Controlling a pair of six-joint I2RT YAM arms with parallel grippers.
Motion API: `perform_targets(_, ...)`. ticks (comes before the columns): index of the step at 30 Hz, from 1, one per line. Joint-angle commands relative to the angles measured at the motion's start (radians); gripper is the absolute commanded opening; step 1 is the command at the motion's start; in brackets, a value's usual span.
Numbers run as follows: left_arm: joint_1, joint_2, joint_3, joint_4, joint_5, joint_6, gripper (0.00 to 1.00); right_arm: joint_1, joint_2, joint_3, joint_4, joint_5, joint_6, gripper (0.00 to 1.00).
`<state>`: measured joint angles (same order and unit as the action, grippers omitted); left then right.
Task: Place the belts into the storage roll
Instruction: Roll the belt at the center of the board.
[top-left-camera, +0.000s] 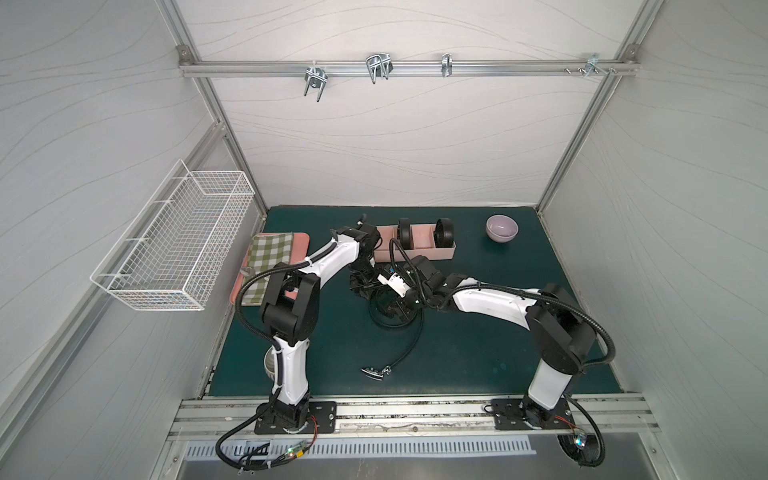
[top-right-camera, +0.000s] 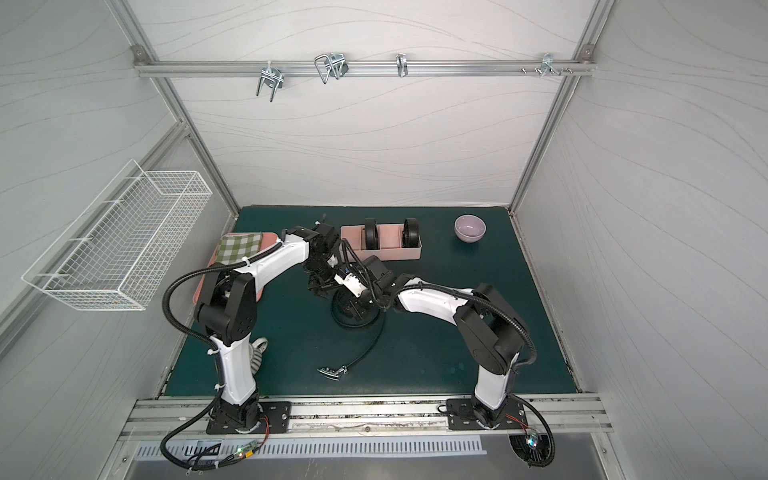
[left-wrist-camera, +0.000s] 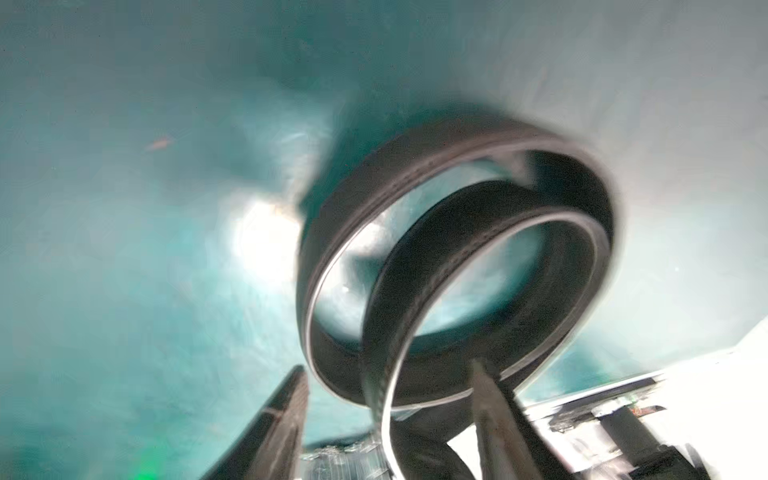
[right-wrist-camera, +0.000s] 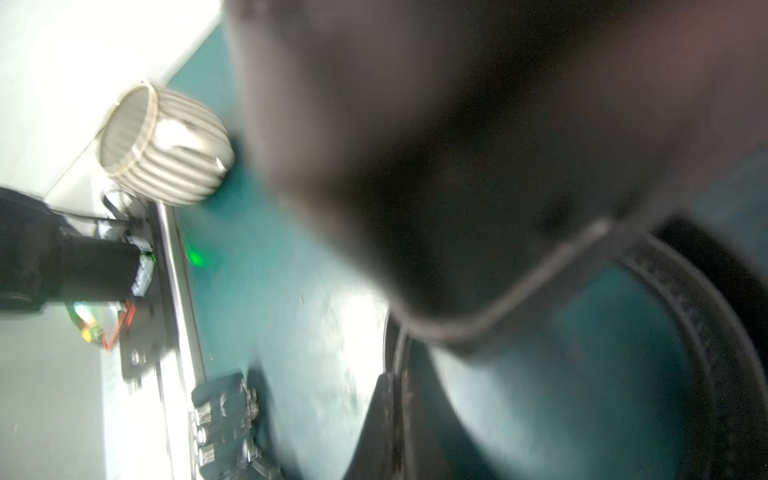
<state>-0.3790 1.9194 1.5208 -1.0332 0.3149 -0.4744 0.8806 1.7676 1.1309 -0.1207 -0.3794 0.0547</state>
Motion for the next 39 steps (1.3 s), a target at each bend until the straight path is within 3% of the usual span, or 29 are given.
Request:
perform_targets(1, 0.036, -0.138, -0.022, 0.094, 0.038, -0.060, 0.76, -0.006, -0.002, -0.040, -0.065, -0.031, -0.011, 0.00)
perform_targets(4, 0.069, -0.271, -0.137, 0.174, 0.015, -0.100, 0.97, -0.015, -0.018, -0.067, -0.053, -0.036, -0.008, 0.00)
perform_targets(5, 0.083, -0.323, -0.195, 0.204, 0.005, -0.116, 0.99, -0.020, -0.022, -0.076, -0.048, -0.038, -0.006, 0.00)
perform_targets(9, 0.116, -0.531, -0.423, 0.335, -0.017, -0.158, 0.99, -0.035, -0.032, -0.102, -0.030, -0.048, -0.005, 0.00)
perform_targets(13, 0.098, -0.711, -0.624, 0.503, 0.054, -0.127, 0.99, -0.052, -0.035, -0.113, -0.023, -0.057, -0.005, 0.00)
perform_targets(16, -0.055, -0.830, -0.714, 0.567, -0.055, -0.035, 0.99, -0.064, -0.026, -0.110, -0.032, -0.054, -0.010, 0.00)
perform_targets(21, -0.457, -1.026, -0.866, 0.733, -0.368, 0.214, 0.99, -0.092, -0.021, -0.102, -0.070, -0.037, -0.019, 0.00)
perform_targets(23, -0.504, -1.020, -0.884, 0.743, -0.379, 0.247, 0.99, -0.109, -0.022, -0.099, -0.090, -0.038, -0.025, 0.00)
perform_targets(26, -0.549, -0.916, -0.836, 0.719, -0.346, 0.277, 0.90, -0.120, -0.032, -0.093, -0.124, -0.032, -0.035, 0.00)
perform_targets(30, -0.653, -0.741, -0.764, 0.684, -0.474, 0.290, 0.78, -0.127, -0.041, -0.080, -0.176, 0.000, -0.051, 0.00)
perform_targets(35, -0.732, -0.645, -0.809, 0.789, -0.526, 0.290, 0.76, -0.145, -0.037, -0.077, -0.196, 0.009, -0.046, 0.00)
perform_targets(39, -0.744, -0.577, -0.838, 0.841, -0.551, 0.288, 0.76, -0.153, -0.031, -0.078, -0.205, 0.013, -0.043, 0.00)
